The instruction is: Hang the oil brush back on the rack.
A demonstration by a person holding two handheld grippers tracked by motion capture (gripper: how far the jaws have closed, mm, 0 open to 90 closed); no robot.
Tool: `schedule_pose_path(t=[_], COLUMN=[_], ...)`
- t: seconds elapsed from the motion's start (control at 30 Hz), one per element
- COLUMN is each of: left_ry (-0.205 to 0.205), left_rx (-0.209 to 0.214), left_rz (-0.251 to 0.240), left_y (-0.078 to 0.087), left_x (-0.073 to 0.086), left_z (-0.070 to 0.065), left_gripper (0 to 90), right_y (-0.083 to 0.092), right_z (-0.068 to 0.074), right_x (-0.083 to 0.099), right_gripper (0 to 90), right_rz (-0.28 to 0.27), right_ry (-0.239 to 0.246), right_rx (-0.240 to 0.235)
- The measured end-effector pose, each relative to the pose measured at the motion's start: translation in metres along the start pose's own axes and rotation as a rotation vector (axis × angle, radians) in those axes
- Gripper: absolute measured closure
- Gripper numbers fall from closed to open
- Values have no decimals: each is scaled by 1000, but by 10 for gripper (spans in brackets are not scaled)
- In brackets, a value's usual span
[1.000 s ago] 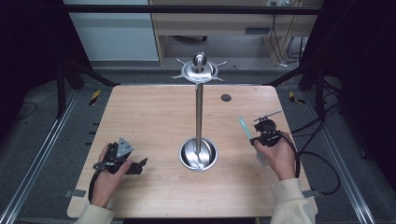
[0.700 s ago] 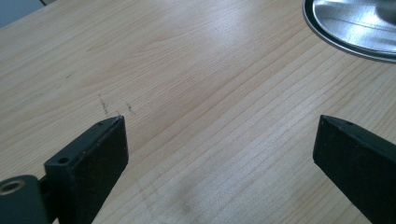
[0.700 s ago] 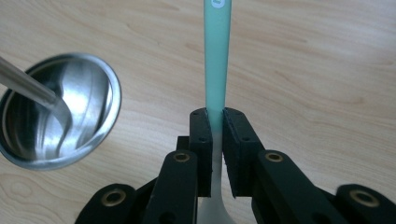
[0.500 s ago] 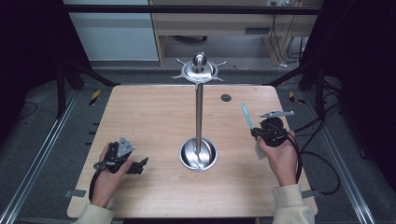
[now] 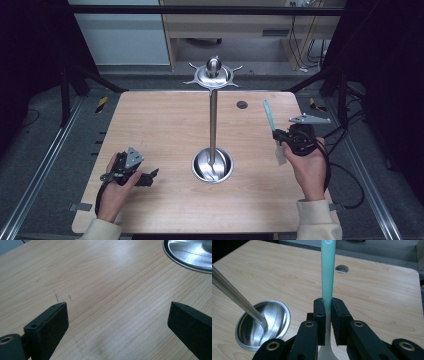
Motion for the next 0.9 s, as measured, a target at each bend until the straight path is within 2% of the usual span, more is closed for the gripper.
schedule_pose_path(t=[0.27,0.47,0.5,0.6,0.9], left_ry=[5,8,-2,8,8], left_rx=[-2,-3,-1,-2,-3], left_rz=[-7,-10,-1,-10,-11], left_y=[0,0,0,0,0], left_x=[0,0,0,0,0], left_z=[0,0,0,0,0], left_gripper=[30,30,30,30,30], right_y=[9,8,8,10,22], right_z=[8,8,8,9,15], right_x=[-10,-10,-10,-11,-24], right_gripper=[828,829,829,829,829], right_rz=[-49,-50,-55,-63,-133], right_ry=[13,13,13,12,31], right_rx=[-30,-42,-42,-45,-60])
Point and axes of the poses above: each handheld gripper's, and its own axes: y roughly backward along the jaws, x roughly out of its underside, z roughly to its left, the point moved 3 cm from there along -y, roughly forward along the jaws, and after that the axes turned 11 degrees about -z, right-handed, at the moved point
